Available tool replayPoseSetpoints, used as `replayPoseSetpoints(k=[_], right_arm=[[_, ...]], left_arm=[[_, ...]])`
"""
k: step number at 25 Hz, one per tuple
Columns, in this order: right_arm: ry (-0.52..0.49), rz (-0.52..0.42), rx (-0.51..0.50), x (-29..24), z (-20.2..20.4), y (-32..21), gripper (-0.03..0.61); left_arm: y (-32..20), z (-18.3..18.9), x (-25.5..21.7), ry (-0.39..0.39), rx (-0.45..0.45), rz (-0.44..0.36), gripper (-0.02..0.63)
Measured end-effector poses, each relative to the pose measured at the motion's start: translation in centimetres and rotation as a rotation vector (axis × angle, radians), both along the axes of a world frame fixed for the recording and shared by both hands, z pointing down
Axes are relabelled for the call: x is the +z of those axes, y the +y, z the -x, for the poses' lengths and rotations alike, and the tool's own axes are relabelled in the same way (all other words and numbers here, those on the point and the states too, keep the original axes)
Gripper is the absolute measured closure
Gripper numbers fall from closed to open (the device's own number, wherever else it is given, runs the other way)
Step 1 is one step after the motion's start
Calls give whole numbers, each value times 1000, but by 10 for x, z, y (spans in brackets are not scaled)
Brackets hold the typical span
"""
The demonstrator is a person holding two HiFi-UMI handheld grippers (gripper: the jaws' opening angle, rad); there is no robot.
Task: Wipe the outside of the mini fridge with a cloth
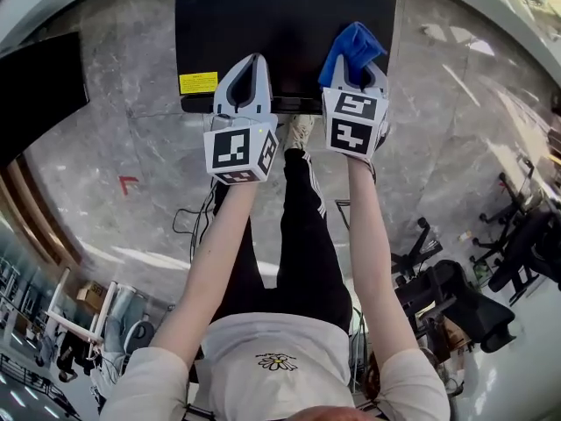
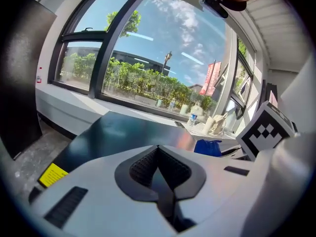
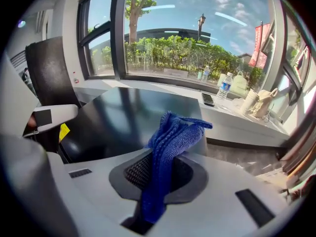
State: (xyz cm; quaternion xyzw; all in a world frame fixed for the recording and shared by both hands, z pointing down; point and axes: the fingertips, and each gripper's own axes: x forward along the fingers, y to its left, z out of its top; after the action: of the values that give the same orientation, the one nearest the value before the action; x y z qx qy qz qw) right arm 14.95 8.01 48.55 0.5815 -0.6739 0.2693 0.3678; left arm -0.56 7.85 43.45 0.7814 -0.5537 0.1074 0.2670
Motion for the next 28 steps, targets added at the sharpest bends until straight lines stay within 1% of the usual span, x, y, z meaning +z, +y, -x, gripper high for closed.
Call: replayPoseSetpoints(k=[3, 6, 10, 12, 14, 17, 19, 22, 25, 28], right_arm=[[3, -3, 31, 2, -40, 5, 507], [11, -12, 40, 1, -71, 7, 506], [14, -11, 91, 4, -109, 12, 506], [2, 4, 115, 10, -124, 14, 507], [-34, 19, 143, 16, -134, 18, 506], [-45, 8, 161, 12, -143, 24, 508], [-42, -7, 160, 5, -138, 25, 507], [-75, -35, 144, -10, -112, 19, 507], [-104, -74, 106, -25, -71, 9, 507], [-153, -101, 56, -39, -16, 3, 507]], left_arm=[[3, -36, 5, 7, 36, 5, 609], [9, -67, 9, 11, 53, 12, 609], [13, -103, 14, 15, 90, 22, 609], [13, -113, 16, 12, 102, 21, 609], [15, -117, 18, 8, 106, 24, 609], [18, -117, 21, 4, 105, 26, 609], [18, -111, 20, 1, 103, 25, 609], [12, -93, 13, 6, 88, 13, 609], [8, -67, 10, 9, 74, -2, 609], [10, -31, 12, -5, 57, -3, 609]])
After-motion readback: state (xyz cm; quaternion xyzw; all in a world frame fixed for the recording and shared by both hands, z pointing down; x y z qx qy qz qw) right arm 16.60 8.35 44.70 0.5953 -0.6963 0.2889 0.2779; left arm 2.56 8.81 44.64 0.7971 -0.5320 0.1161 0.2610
